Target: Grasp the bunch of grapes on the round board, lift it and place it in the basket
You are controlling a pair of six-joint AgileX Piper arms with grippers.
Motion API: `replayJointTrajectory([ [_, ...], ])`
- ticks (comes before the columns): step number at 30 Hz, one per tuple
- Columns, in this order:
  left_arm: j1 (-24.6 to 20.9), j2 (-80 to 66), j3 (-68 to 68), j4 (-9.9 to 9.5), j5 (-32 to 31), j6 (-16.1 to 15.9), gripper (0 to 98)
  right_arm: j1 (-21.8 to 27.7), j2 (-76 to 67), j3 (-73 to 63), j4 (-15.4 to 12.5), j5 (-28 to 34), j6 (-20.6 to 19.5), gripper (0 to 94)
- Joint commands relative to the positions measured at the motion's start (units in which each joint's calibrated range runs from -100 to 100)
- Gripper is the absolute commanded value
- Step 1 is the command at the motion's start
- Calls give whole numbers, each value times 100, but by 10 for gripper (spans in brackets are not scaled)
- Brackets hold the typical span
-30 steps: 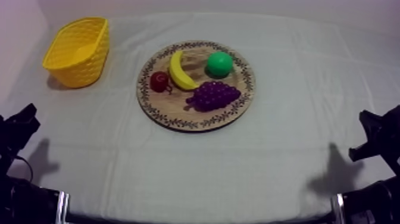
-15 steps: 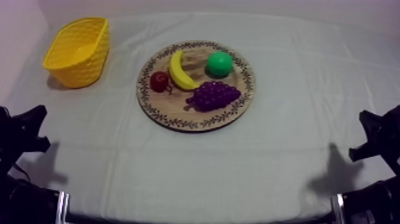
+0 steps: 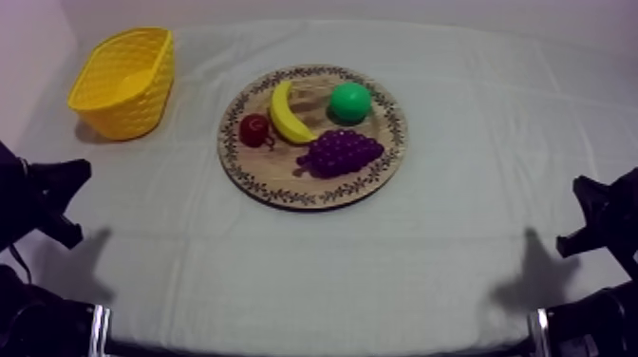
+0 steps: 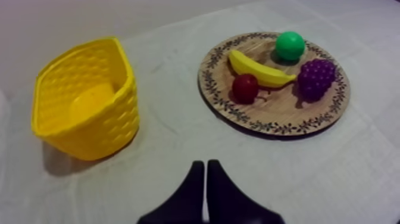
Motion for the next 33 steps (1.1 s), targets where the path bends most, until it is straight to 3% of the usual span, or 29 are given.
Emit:
replayJointTrajectory([
  [1,73,754,-671,67,252,-177,0,-1,0,0,-1,-1,1,3],
  [9,220,2451,-2575,328,1439,-761,0,-1,0,0,-1,-1,1,3],
  [16,350,3830,-3912,572,2029,-1178,0,-1,0,0,-1,-1,1,3],
  [27,859,5602,-5463,350,2537,-1037,0,-1,0,0,-1,-1,1,3],
  [33,1315,6475,-6126,82,2552,-919,0,-1,0,0,-1,-1,1,3],
])
